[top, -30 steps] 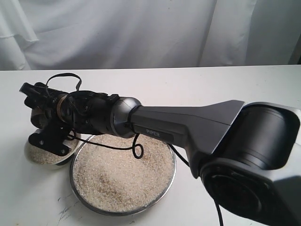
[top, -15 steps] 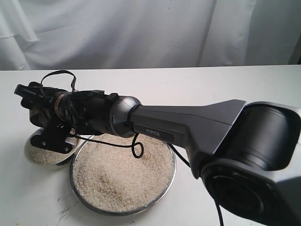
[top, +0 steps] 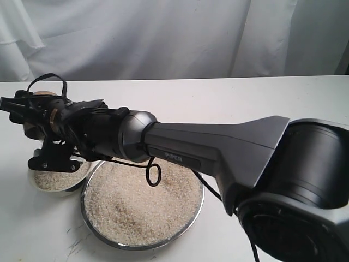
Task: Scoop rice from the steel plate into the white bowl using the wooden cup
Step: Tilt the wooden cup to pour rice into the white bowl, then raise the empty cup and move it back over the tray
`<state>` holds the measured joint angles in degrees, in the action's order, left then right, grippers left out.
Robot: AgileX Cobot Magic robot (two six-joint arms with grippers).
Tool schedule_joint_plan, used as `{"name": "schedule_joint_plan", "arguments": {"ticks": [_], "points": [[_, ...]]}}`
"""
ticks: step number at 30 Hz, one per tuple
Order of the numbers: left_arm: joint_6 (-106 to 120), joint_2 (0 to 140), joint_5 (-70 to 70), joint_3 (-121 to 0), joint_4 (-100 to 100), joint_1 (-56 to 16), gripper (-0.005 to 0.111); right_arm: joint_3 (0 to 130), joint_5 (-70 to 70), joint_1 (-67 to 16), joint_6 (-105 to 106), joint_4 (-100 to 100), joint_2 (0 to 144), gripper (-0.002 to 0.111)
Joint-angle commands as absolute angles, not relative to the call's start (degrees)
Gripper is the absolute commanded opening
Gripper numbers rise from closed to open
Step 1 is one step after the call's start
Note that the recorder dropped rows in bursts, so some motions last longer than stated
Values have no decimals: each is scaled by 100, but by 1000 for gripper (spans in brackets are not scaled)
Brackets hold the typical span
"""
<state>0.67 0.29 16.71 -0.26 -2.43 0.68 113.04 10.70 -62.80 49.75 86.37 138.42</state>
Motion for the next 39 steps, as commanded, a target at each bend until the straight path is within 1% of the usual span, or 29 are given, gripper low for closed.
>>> {"name": "schedule_joint_plan", "arguments": {"ticks": [1,5,7,16,25,35,39], "points": [[49,0,1634,0,-248,60,0,11362,1353,-6299,4661,9241,13731,0],[49,0,1634,0,-248,60,0,11362,1590,-6363,3926,9995,13732,0],[49,0,1634,0,-248,60,0,11362,1710,-6397,3661,9995,13732,0],[49,0,1634,0,-248,60,0,11362,1878,-6555,3623,9995,13732,0],[49,0,1634,0,-248,60,0,11362,2427,-6697,3746,9995,13732,0],[49,0,1634,0,-248,60,0,11362,2469,-6746,3682,9995,13543,0],[49,0,1634,0,-248,60,0,11362,2325,-6706,2448,9988,13376,0]]}}
